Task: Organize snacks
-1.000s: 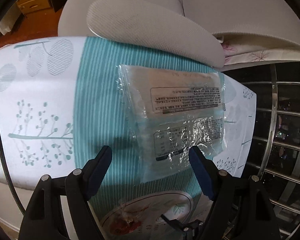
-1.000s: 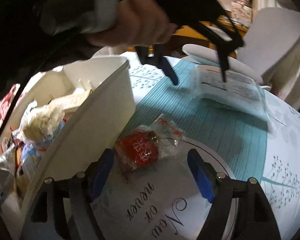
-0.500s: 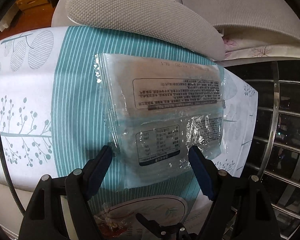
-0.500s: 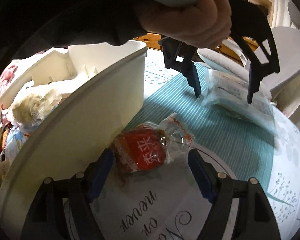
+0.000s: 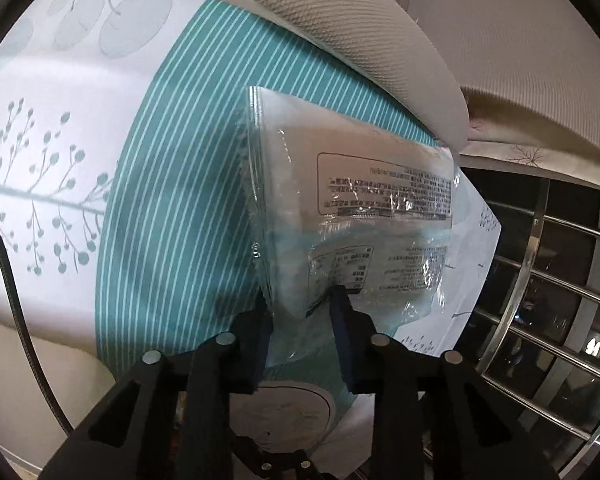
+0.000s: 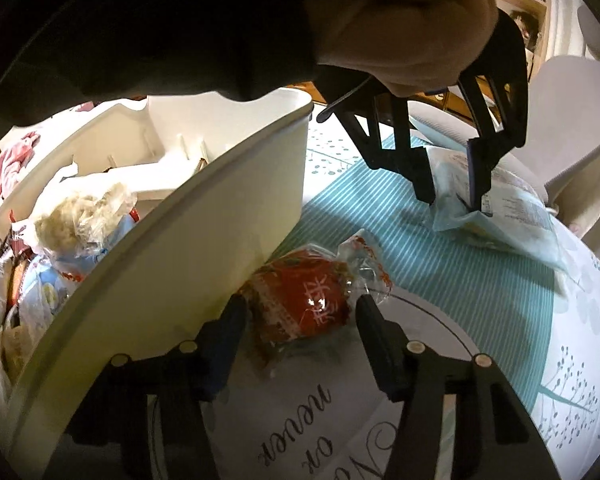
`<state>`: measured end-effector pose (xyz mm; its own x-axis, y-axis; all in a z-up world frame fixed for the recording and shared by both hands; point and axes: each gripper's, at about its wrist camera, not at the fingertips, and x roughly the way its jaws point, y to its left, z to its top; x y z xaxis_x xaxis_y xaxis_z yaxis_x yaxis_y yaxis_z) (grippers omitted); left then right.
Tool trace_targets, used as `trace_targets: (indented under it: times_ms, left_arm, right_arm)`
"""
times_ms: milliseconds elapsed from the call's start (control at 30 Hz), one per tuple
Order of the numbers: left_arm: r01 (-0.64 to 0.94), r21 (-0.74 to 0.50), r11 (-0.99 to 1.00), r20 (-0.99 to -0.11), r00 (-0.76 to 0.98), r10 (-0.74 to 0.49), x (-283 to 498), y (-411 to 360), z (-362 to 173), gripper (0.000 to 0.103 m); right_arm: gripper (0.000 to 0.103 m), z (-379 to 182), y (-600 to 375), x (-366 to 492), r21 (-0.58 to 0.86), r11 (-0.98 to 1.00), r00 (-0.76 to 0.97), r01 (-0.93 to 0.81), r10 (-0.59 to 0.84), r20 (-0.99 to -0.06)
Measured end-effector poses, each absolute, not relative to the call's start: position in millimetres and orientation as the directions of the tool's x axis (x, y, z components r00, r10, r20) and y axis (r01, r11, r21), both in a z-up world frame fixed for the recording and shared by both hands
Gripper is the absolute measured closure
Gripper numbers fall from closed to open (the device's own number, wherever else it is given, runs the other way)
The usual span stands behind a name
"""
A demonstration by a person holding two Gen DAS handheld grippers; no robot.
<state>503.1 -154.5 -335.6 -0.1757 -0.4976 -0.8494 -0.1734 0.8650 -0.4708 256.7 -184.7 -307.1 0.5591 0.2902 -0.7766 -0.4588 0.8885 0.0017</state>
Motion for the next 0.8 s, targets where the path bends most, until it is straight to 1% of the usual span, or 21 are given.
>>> trace_targets:
  times_ms: [33,167,200,367,433,633,800]
  left_arm:
    - [-0.177,-0.472,0.864,-0.849,-0.175,-0.499,503,-154,-336,0.080]
    - [-0.202,-0.488,0.849,-0.835,-0.174,-0.521,498,-153,-333,0.091]
    - [-0.206,-0.490,0.847,-0.833,-0.174,-0.525,497,-151,-332,0.093]
    - [-0.214,-0.505,0.836,-0.822,-0.176,-0.541,489,-150,-323,0.095]
    - [-0.208,-0.517,0.830,-0.816,-0.175,-0.551,485,-152,-316,0.096]
    - [-0.197,-0.535,0.822,-0.807,-0.168,-0.566,471,-150,-289,0.097]
    - [-0.195,-0.546,0.815,-0.803,-0.153,-0.575,459,-142,-264,0.097]
  right_arm:
    - [0.048,-306,-183,256,0.000,0.889,0.557,-0.457,0.286,-0.780]
    - [0.048,-303,-183,249,0.002,0.893,0.540,-0.450,0.274,-0.796]
    - [0.048,-302,-184,246,0.006,0.895,0.536,-0.446,0.272,-0.799]
    - [0.048,-298,-194,229,0.048,0.915,0.510,-0.401,0.266,-0.818]
    - [0.048,-296,-201,220,0.087,0.927,0.497,-0.365,0.274,-0.823]
    - [0.048,-285,-223,198,0.213,0.955,0.496,-0.208,0.291,-0.818]
    - [0.049,-274,-240,183,0.263,0.959,0.511,-0.107,0.280,-0.813]
